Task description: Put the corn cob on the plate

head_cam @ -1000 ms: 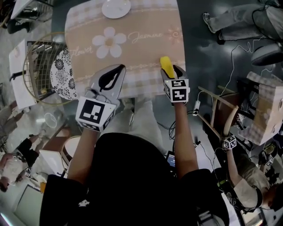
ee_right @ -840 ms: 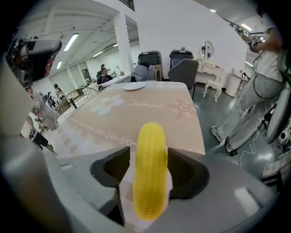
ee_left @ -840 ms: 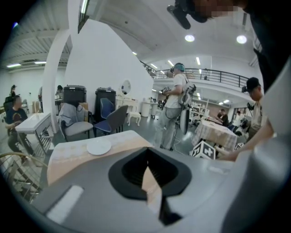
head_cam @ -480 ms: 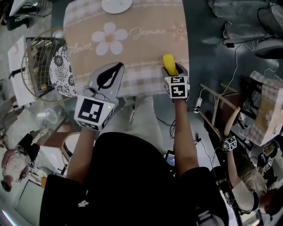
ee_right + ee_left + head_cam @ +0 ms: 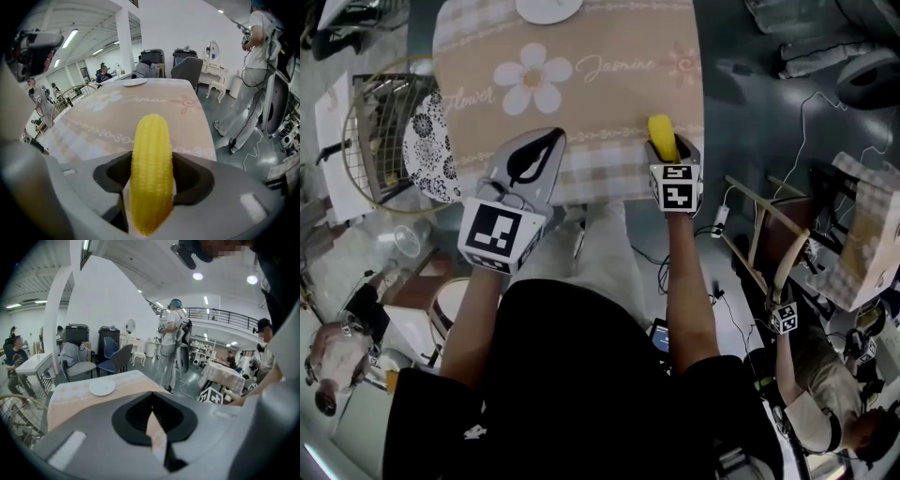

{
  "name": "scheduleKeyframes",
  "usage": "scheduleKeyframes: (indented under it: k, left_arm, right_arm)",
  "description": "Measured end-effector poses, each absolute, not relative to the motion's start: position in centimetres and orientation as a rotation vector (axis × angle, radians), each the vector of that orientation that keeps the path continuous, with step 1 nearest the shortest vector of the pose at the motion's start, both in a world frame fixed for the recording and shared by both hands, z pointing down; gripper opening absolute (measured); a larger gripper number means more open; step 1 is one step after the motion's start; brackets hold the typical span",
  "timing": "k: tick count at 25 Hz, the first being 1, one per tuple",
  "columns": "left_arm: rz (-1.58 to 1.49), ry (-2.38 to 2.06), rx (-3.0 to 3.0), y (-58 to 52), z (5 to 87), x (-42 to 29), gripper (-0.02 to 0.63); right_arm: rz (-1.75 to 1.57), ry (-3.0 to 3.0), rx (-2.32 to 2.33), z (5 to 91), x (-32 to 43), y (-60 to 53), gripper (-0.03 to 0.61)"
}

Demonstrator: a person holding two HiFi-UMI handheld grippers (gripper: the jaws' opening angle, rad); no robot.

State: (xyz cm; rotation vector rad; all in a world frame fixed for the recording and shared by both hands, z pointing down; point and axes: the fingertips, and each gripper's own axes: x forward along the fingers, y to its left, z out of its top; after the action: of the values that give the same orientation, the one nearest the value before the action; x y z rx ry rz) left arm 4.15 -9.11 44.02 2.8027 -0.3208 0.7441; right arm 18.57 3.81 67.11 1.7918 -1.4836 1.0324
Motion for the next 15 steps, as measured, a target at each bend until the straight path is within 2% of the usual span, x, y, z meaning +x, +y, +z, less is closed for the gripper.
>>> scheduleKeyframes:
  k: [15]
  left_arm:
    - [0.743,-0.374,2.782,-11.0,44.0,4.6,0.005]
  right_arm:
    - [0.957,-1.578,1.776,64.3,18.9,-0.2,0.252]
